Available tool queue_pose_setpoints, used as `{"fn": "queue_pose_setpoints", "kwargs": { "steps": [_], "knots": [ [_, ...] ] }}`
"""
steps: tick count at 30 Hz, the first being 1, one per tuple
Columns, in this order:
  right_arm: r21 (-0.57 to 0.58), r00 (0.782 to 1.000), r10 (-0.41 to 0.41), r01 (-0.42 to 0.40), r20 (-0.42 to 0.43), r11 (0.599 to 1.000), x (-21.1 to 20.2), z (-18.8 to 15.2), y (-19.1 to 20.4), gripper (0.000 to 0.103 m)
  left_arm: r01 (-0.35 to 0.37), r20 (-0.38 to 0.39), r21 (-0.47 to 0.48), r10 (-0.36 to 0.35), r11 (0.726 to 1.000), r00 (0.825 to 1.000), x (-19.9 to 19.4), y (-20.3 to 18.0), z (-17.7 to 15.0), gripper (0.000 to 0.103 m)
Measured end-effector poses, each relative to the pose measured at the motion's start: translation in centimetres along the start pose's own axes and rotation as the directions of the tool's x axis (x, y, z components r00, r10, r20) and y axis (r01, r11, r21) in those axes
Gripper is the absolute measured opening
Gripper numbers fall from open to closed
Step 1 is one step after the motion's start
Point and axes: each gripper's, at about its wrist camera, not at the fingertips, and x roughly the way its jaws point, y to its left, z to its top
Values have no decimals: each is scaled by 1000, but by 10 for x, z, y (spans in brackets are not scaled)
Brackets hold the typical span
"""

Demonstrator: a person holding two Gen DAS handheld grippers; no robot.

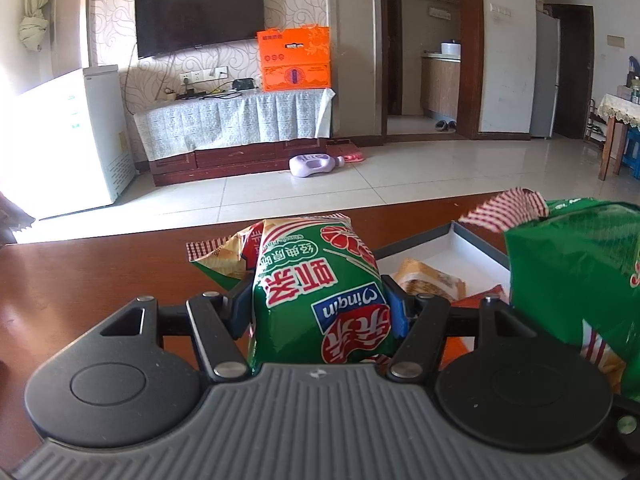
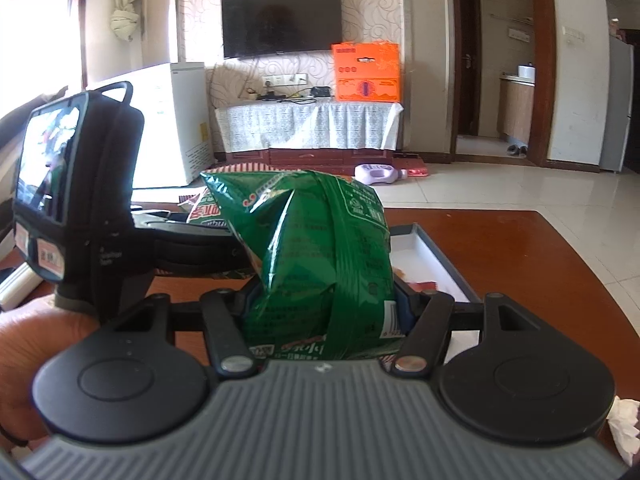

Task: Organize snacks
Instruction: 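Carry both green chip bags in the two grippers over the box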

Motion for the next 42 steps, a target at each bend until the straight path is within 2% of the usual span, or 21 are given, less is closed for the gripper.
{"fn": "queue_pose_setpoints", "kwargs": {
  "steps": [9,20,31,36,42],
  "knots": [
    [26,998,-64,65,-28,998,2,-7,-35,65,60,-24,27,-59,998,998,31,-49,0,69],
    [67,991,-115,120,-74,990,14,-16,-65,65,123,-48,67,-120,990,992,69,-92,-2,69],
    [119,981,-114,133,-159,984,39,-25,-81,65,123,-55,59,-119,991,991,100,-92,-6,69],
    [113,977,-116,138,-179,984,31,-36,-82,65,125,-53,56,-122,991,991,107,-89,-4,69],
    [83,976,-108,125,-190,989,24,-41,-79,64,151,-61,-18,-152,988,987,106,-74,-5,69]
  ]
}}
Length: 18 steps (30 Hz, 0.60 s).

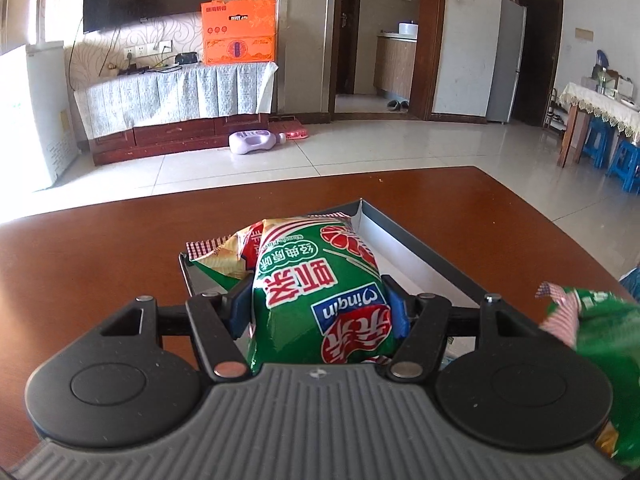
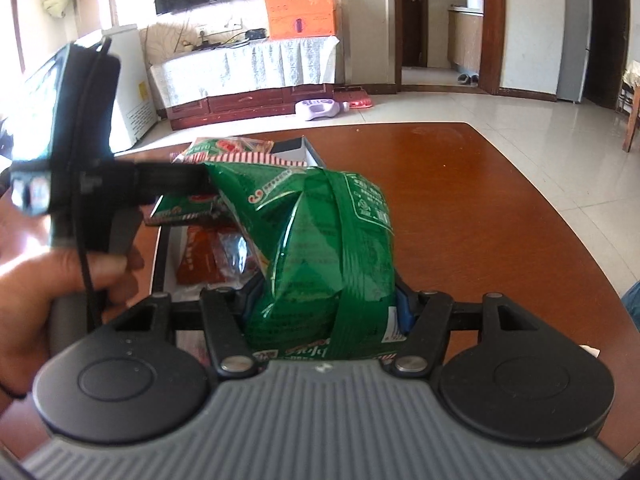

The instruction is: Organize snacks

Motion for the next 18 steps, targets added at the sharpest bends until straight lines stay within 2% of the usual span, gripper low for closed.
{"fn": "queue_pose_setpoints", "kwargs": {
  "steps": [7,10,13,16,18],
  "knots": [
    [-83,1000,-8,7,-20,997,4,-2,12,64,-11,25,-7,11,1000,1000,-10,9,8,69],
    [-141,999,-27,23,-27,990,8,-2,18,63,14,40,-22,-13,1000,999,-13,13,13,69],
    [-222,999,-52,47,-16,974,9,-5,29,63,12,47,11,-12,1000,999,-15,7,14,69],
    [-315,997,-72,69,0,947,11,-8,44,63,52,18,52,-53,997,998,-12,-4,10,70],
    [-337,998,-68,65,3,939,12,-8,48,63,25,24,80,-27,996,999,-9,-12,6,71]
  ]
}}
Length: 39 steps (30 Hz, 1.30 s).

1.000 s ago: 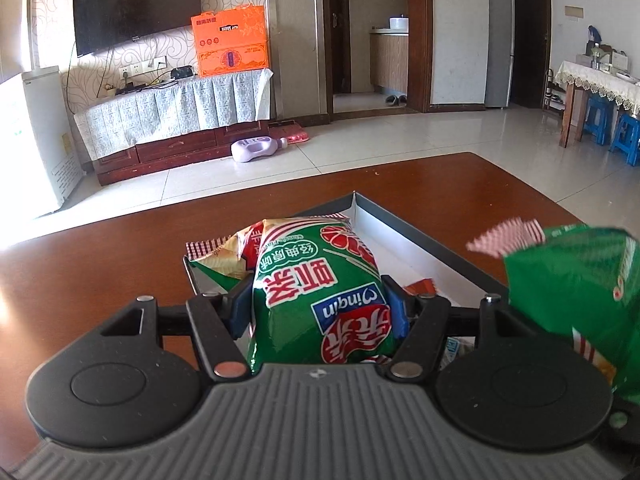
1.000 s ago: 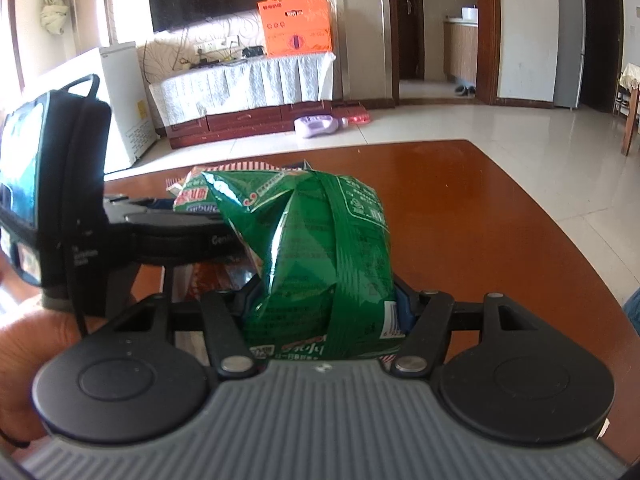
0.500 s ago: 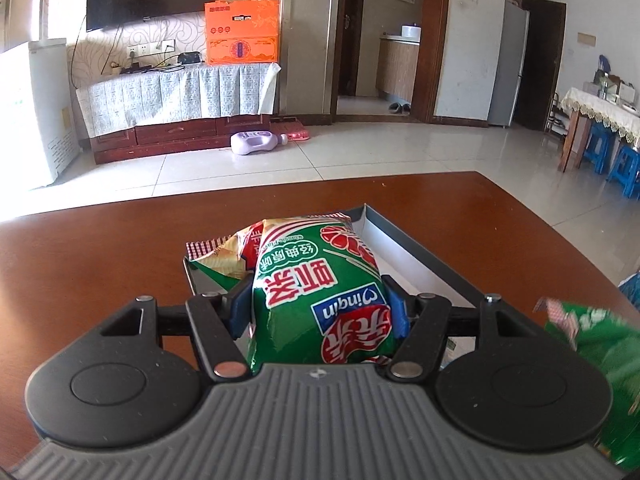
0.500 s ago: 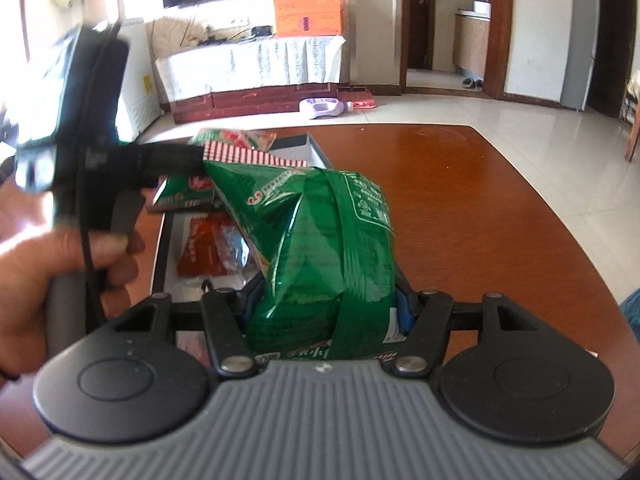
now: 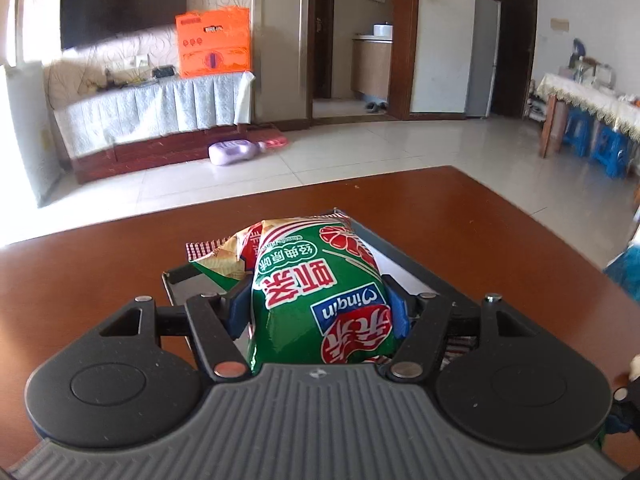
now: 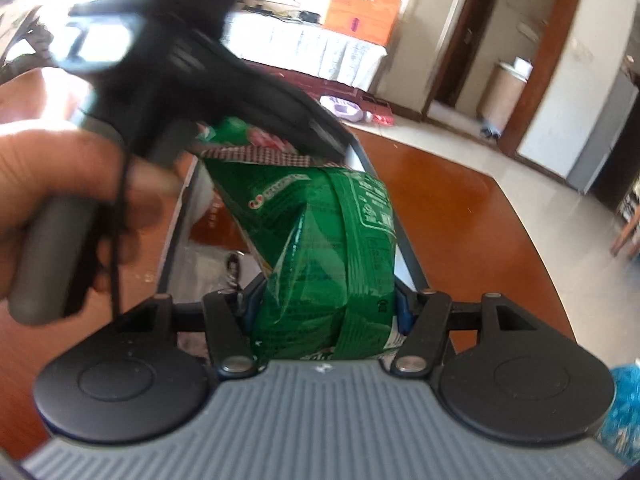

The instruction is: Organize snacks

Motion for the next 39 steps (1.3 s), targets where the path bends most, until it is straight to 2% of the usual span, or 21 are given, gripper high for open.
{"fn": "queue_pose_setpoints", "kwargs": {
  "steps": [2,5,10,15,20,25,27,30,32,33,35,39],
  "knots": [
    [8,1000,2,-2,-7,1000,1,0,-2,65,1,-4,-13,-1,1000,1000,3,3,1,74],
    [42,1000,21,-21,17,999,-7,3,-12,64,-8,8,-47,9,999,1000,4,9,3,86],
    [56,997,48,-51,61,997,-17,3,-19,66,-27,2,-45,27,999,1000,8,12,2,87],
    [19,998,57,-58,30,998,-14,5,-14,67,-48,-32,-2,48,999,998,11,5,-9,89],
    [42,995,70,-73,66,996,-30,7,-19,83,-51,-50,16,51,999,997,17,2,-12,91],
    [90,992,97,-105,86,990,-41,9,-25,83,-35,-47,25,36,999,998,14,0,-13,91],
    [106,987,82,-97,138,990,-50,9,-26,83,-30,-40,18,31,999,999,11,0,-12,91],
    [97,980,51,-71,192,993,-56,11,-27,77,-23,-29,9,23,1000,999,2,4,-12,91],
    [93,986,39,-55,163,994,-48,12,-29,60,-17,-22,18,17,1000,1000,-3,4,-12,91],
    [100,987,43,-58,153,993,-44,13,-30,58,-19,-21,27,20,999,1000,-5,3,-12,91],
    [86,990,37,-49,136,995,-38,16,-28,47,-23,-31,38,24,999,999,-6,3,-15,91],
    [47,993,46,-51,106,998,-23,16,-21,47,-25,-48,32,26,999,999,-3,5,-19,91]
  ]
}}
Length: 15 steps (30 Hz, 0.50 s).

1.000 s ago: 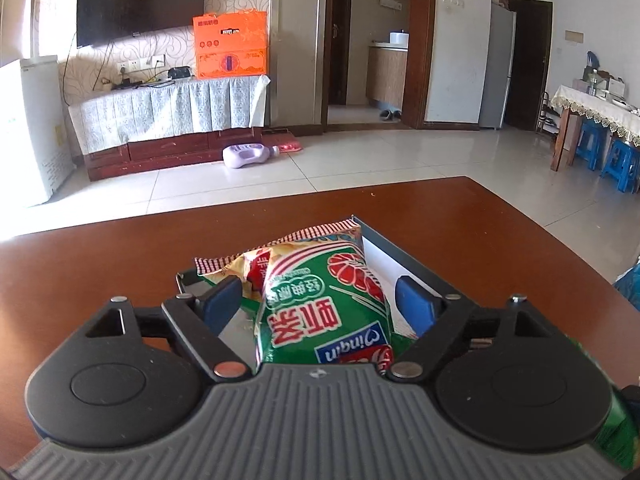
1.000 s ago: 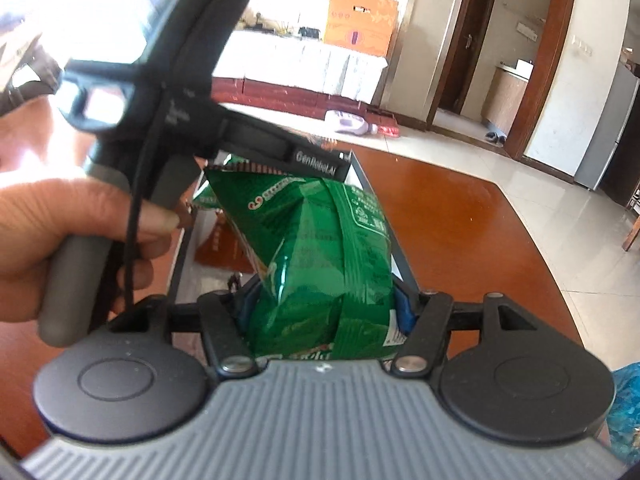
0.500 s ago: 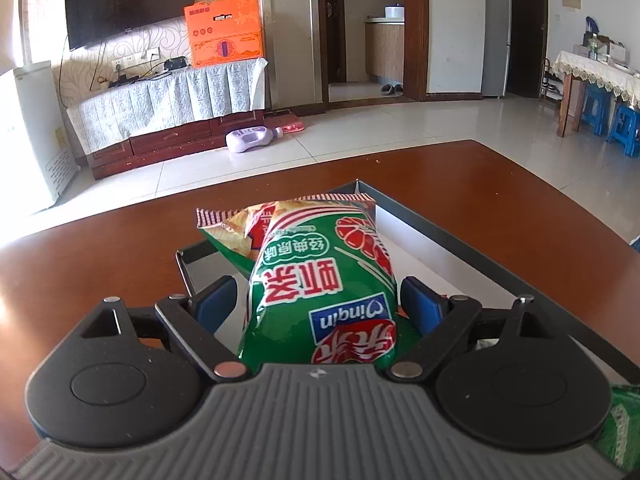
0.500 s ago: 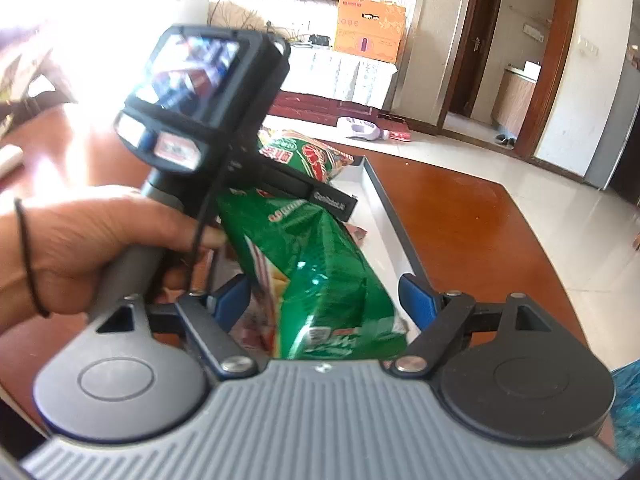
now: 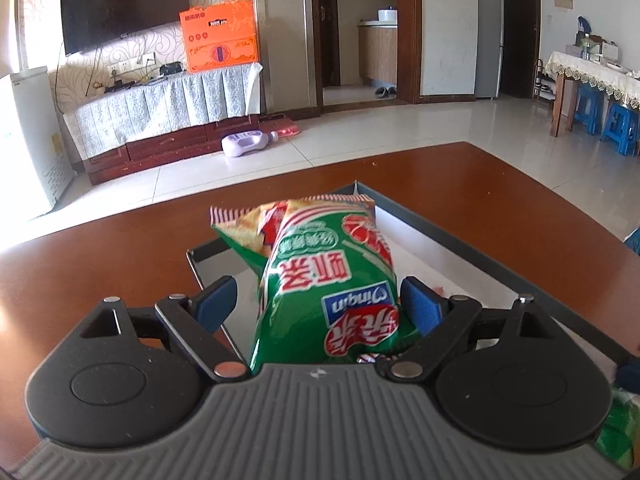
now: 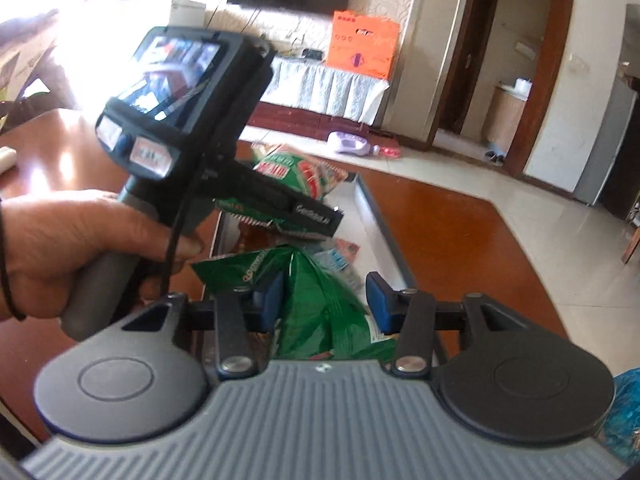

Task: Organize snacks
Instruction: 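Open right gripper to drop the green chip bag into the box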

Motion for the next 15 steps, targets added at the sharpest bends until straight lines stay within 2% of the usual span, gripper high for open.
{"fn": "queue_pose_setpoints", "kwargs": {
  "steps": [5,11,15],
  "knots": [
    [-25,1000,-18,18,1,1000,18,1,6,49,11,11,-10,-11,1000,1000,-4,-2,0,91],
    [20,1000,-21,21,-1,1000,31,2,0,52,13,18,-16,-13,1000,1000,-13,-6,-3,91],
    [20,1000,-21,21,9,1000,25,0,4,57,-21,8,-44,21,999,1000,-29,-2,-9,91]
  ]
}}
